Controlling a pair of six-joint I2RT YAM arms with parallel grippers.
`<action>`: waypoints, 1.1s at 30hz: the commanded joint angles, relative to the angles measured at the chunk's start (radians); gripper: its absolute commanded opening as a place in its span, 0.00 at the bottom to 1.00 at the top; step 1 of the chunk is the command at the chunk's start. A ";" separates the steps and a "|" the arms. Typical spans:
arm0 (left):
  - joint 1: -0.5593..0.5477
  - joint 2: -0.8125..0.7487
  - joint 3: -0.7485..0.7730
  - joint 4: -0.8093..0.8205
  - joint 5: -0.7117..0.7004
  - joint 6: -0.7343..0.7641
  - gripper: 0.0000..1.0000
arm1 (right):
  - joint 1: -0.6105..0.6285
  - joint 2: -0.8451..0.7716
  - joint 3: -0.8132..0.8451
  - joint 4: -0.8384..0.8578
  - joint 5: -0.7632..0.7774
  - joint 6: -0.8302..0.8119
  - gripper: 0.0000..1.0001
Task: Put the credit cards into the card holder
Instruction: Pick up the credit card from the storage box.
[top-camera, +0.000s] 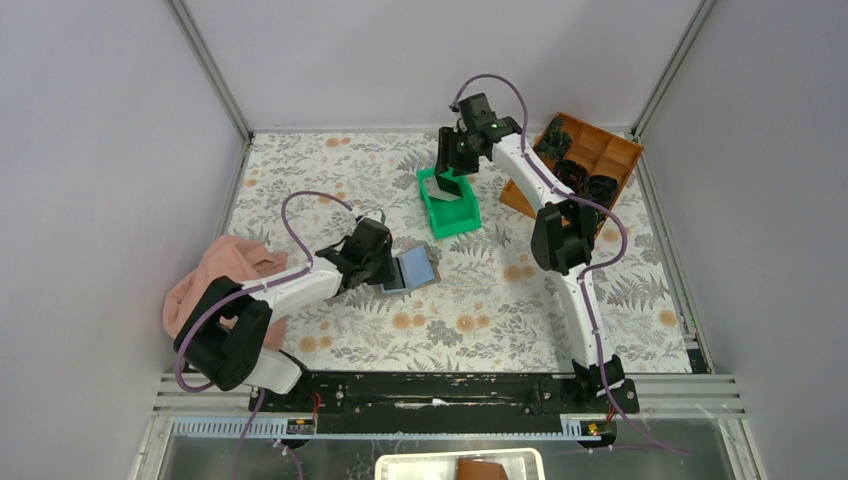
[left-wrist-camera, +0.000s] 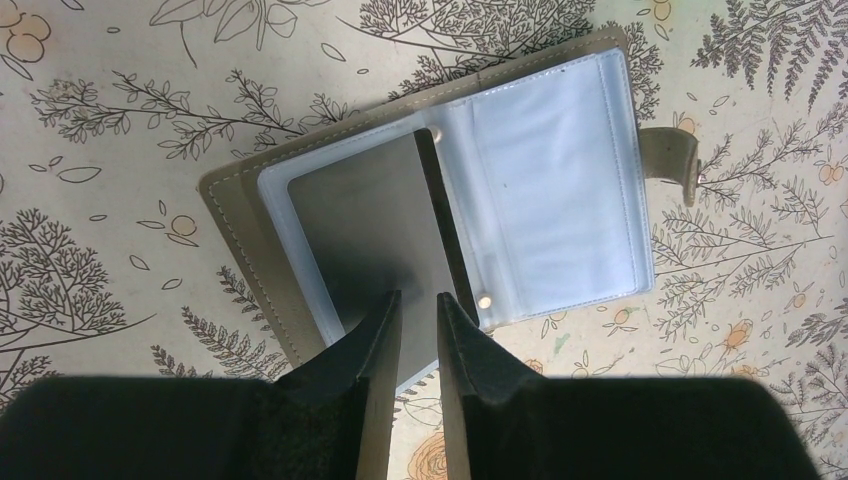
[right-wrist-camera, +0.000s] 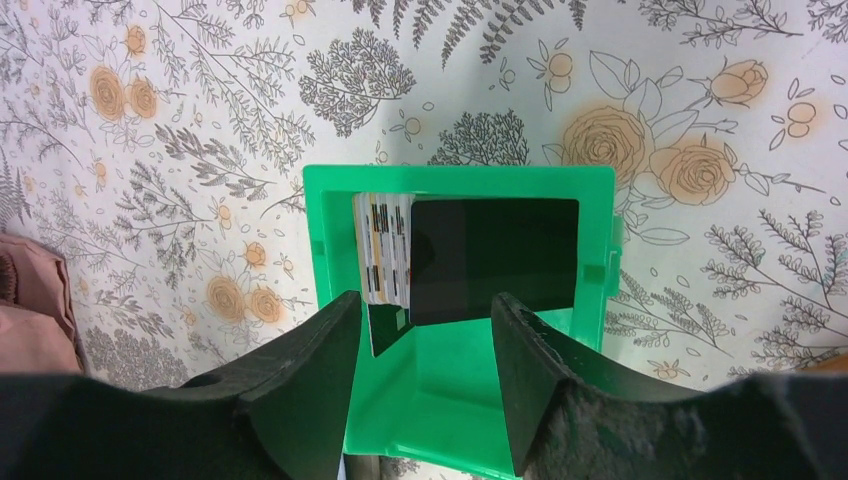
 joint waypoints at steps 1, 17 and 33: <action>-0.005 0.003 -0.009 0.054 0.007 0.022 0.27 | 0.014 0.036 0.066 -0.010 -0.031 0.008 0.59; -0.005 0.001 -0.008 0.054 0.008 0.034 0.27 | 0.045 0.118 0.125 -0.087 0.042 -0.019 0.52; -0.003 0.023 0.011 0.049 0.007 0.057 0.27 | 0.017 -0.037 -0.089 -0.032 0.030 -0.018 0.23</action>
